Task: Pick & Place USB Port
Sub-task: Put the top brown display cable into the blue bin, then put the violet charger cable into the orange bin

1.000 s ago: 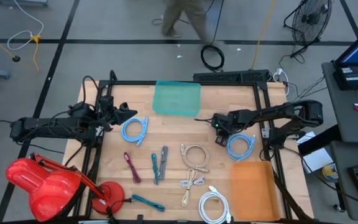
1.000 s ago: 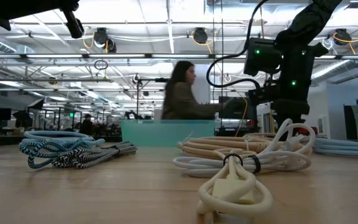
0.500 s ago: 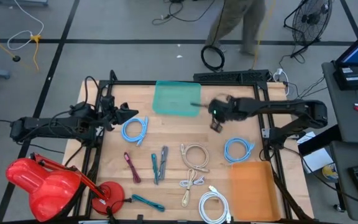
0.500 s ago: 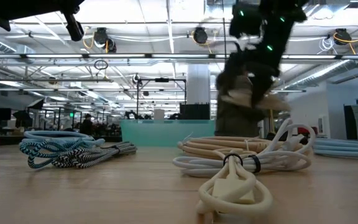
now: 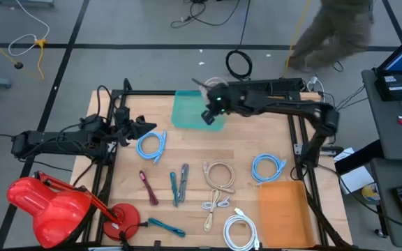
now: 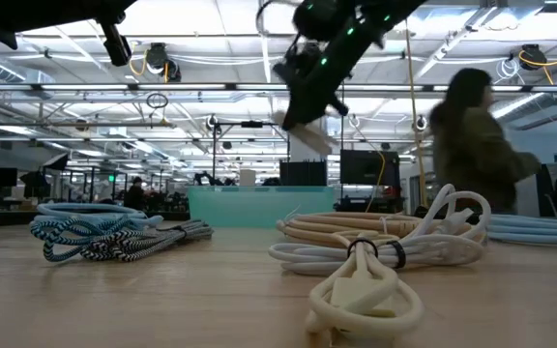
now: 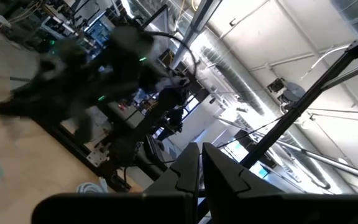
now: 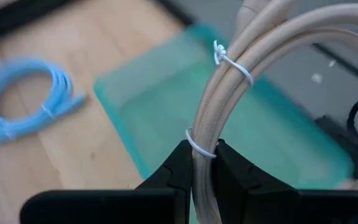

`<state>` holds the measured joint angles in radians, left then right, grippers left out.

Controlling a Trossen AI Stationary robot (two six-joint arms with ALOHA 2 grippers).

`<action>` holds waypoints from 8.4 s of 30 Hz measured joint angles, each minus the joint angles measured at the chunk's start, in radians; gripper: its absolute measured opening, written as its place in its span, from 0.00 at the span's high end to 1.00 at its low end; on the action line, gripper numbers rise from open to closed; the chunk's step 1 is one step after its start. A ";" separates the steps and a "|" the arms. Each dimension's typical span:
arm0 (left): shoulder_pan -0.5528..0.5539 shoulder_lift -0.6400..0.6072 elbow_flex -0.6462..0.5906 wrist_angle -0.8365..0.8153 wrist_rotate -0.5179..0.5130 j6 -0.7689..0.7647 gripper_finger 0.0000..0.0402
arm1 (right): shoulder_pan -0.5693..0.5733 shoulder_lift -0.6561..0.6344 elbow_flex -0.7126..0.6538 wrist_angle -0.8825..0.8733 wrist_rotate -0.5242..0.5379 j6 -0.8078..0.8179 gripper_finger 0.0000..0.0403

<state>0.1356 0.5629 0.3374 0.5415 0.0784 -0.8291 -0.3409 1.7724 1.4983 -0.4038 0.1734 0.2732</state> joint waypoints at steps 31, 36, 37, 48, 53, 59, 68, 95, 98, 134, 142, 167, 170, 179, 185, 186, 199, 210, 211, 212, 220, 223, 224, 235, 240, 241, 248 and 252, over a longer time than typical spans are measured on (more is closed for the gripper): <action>-0.045 0.000 0.000 0.000 0.027 0.013 0.95 | 0.001 0.211 0.076 -0.226 -0.118 -0.353 0.88; -0.045 0.000 0.000 0.000 0.027 0.015 0.95 | 0.001 0.211 0.076 -0.230 -0.043 -0.367 0.72; -0.045 0.000 0.000 0.000 0.027 0.015 0.95 | 0.001 0.211 0.076 -0.230 -0.029 -0.368 0.69; -0.045 0.000 0.000 -0.007 0.027 0.011 0.95 | 0.005 0.200 0.075 -0.254 -0.020 -0.390 0.56; -0.032 0.000 0.000 -0.035 0.027 0.007 0.95 | 0.029 0.147 0.075 -0.297 -0.070 -0.338 0.59; 0.023 0.000 0.000 -0.052 0.050 0.004 0.95 | 0.079 0.023 0.075 -0.319 -0.241 -0.194 0.60; 0.054 0.000 0.000 -0.085 0.080 -0.010 0.95 | 0.284 -0.114 0.075 -0.349 -0.358 -0.047 0.60; -0.221 0.001 0.001 -0.408 0.187 -0.022 0.99 | 0.585 -0.070 -0.157 -0.194 -0.201 0.239 0.60; -0.331 0.031 0.056 -0.517 0.134 -0.001 0.99 | 0.579 -0.070 -0.157 -0.195 -0.199 0.239 0.60; -0.779 0.707 0.556 -1.376 -0.123 -0.658 0.98 | 0.514 -0.070 -0.157 -0.473 -0.091 0.354 0.60; -0.845 0.707 0.528 -1.408 -0.316 -1.382 0.98 | 0.505 -0.070 -0.157 -0.491 -0.094 0.306 0.60; -0.627 0.896 0.429 -1.230 -0.017 -1.441 0.45 | 0.506 -0.070 -0.157 -0.496 0.008 0.073 0.60; -0.616 0.974 0.430 -1.156 0.032 -1.405 0.47 | 0.506 -0.070 -0.157 -0.504 0.008 0.073 0.60; -0.612 1.035 0.434 -1.139 0.064 -1.405 0.58 | 0.508 -0.071 -0.157 -0.518 0.008 0.058 0.60; -0.611 1.025 0.432 -1.148 0.072 -1.396 0.81 | 0.513 -0.071 -0.157 -0.517 0.007 0.055 0.60; -0.611 1.024 0.432 -1.148 0.073 -1.383 0.87 | 0.513 -0.071 -0.157 -0.514 0.004 0.055 0.60; -0.642 0.753 0.431 -1.137 -0.358 -1.314 0.96 | 0.513 -0.137 -0.157 -0.386 -0.117 0.060 0.60; -0.635 0.585 0.441 -0.851 -0.803 -0.789 0.96 | 0.492 -0.304 -0.156 0.118 -0.275 0.156 0.60; -0.623 0.581 0.441 -0.802 -0.803 -0.712 0.96 | 0.488 -0.312 -0.156 0.182 -0.288 0.181 0.60; -0.612 0.580 0.441 -0.736 -0.801 -0.631 0.96 | 0.482 -0.318 -0.157 0.235 -0.304 0.210 0.60; -0.517 0.568 0.442 -0.364 -0.603 -0.206 0.96 | 0.414 -0.310 -0.156 0.534 -0.299 0.360 0.60; -0.480 0.561 0.442 -0.313 -0.492 -0.129 0.96 | 0.397 -0.289 -0.156 0.527 -0.243 0.363 0.60; -0.467 0.560 0.443 -0.316 -0.463 -0.119 0.96 | 0.393 -0.283 -0.157 0.522 -0.225 0.370 0.60; -0.366 0.562 0.441 -0.301 -0.282 -0.069 0.96 | 0.389 -0.236 -0.156 0.577 -0.171 0.460 0.56; -0.346 0.562 0.441 -0.259 -0.234 -0.055 0.96 | 0.388 -0.234 -0.158 0.566 -0.151 0.466 0.49; -0.342 0.562 0.441 -0.257 -0.229 -0.056 0.96 | 0.388 -0.236 -0.158 0.566 -0.143 0.467 0.48; -0.321 0.562 0.441 -0.259 -0.209 -0.059 0.96 | 0.388 -0.234 -0.158 0.566 -0.121 0.449 0.47; -0.305 0.562 0.441 -0.259 -0.189 -0.063 0.96 | 0.388 -0.235 -0.158 0.564 -0.121 0.455 0.52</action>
<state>-0.1690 1.1248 0.7782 0.2825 -0.1103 -0.8918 0.0474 1.5379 1.3407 0.1600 0.0519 0.7280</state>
